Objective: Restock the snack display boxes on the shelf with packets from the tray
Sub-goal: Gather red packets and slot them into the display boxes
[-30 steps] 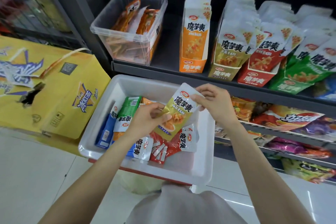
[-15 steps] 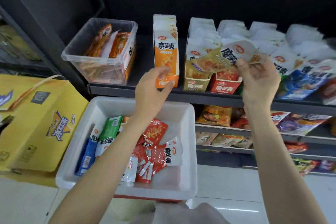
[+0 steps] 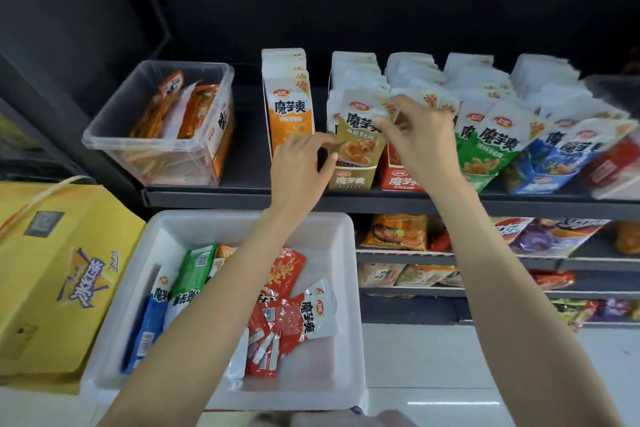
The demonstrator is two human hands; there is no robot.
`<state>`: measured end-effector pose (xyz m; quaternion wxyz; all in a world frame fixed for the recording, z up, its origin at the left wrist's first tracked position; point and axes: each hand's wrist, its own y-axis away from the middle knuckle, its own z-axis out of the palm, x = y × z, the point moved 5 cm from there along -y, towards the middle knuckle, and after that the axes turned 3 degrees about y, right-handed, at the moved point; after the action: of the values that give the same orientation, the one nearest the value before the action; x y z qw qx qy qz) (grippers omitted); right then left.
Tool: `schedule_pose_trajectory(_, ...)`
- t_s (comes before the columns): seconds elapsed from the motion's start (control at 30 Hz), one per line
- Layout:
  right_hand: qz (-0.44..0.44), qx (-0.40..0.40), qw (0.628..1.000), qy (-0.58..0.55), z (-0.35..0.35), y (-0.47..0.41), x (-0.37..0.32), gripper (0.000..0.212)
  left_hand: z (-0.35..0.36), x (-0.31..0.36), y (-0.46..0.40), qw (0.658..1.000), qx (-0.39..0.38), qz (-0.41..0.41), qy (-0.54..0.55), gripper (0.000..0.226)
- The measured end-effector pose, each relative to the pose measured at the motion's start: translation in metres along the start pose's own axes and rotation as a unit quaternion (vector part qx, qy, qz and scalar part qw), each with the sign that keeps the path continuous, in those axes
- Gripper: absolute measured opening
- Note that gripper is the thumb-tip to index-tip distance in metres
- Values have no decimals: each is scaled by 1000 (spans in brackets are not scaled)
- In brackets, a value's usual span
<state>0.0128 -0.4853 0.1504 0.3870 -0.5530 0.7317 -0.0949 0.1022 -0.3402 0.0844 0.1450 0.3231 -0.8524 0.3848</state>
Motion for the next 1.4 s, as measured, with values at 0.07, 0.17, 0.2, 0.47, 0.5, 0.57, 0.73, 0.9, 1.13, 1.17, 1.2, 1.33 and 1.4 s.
schedule_pose_trajectory(0.07, 20, -34, 999, 12, 5, -1, 1, 31, -2, -3, 1, 1000, 10, 4, -22, 20)
schedule_pose_trajectory(0.17, 83, -41, 994, 65, 18, 6, 12, 29, 1, -5, 3, 1000, -8, -2, -25, 25)
schedule_pose_trajectory(0.2, 106, -29, 992, 66, 21, 9, 16, 30, 3, -4, 3, 1000, -13, 3, -28, 26)
schedule_pose_trajectory(0.47, 130, 104, 985, -38, 8, 40, 7, 18, -9, -6, 8, 1000, -17, 4, -4, 27)
schedule_pose_trajectory(0.5, 132, 113, 983, -51, 3, 49, 3, 18, -16, -7, 13, 1000, -5, 2, 15, 27)
schedule_pose_trajectory(0.57, 135, 108, 982, -80, -3, 69, -7, 18, -35, -10, 27, 997, 27, -4, 65, 28)
schedule_pose_trajectory(0.73, 94, -105, 981, -135, 48, 120, -37, 17, -71, -40, 105, 994, 50, -29, 87, 22)
schedule_pose_trajectory(0.9, -32, -378, 924, -36, 143, 164, -57, 25, -67, -107, 189, 975, -166, -119, -88, 40)
schedule_pose_trajectory(1.13, -142, -549, 800, 196, 223, 192, -70, 68, -57, -137, 224, 921, -295, -182, -176, 48)
schedule_pose_trajectory(1.17, -151, -569, 776, 225, 224, 196, -68, 79, -54, -134, 223, 924, -297, -169, -173, 53)
schedule_pose_trajectory(1.2, -160, -586, 755, 248, 222, 202, -66, 89, -50, -131, 223, 925, -304, -153, -169, 58)
schedule_pose_trajectory(1.33, -140, -612, 730, 272, 217, 215, -55, 86, -33, -124, 234, 907, -367, -107, -176, 70)
schedule_pose_trajectory(1.4, -152, -558, 770, 269, 213, 203, -58, 47, -31, -128, 234, 896, -380, -123, -192, 73)
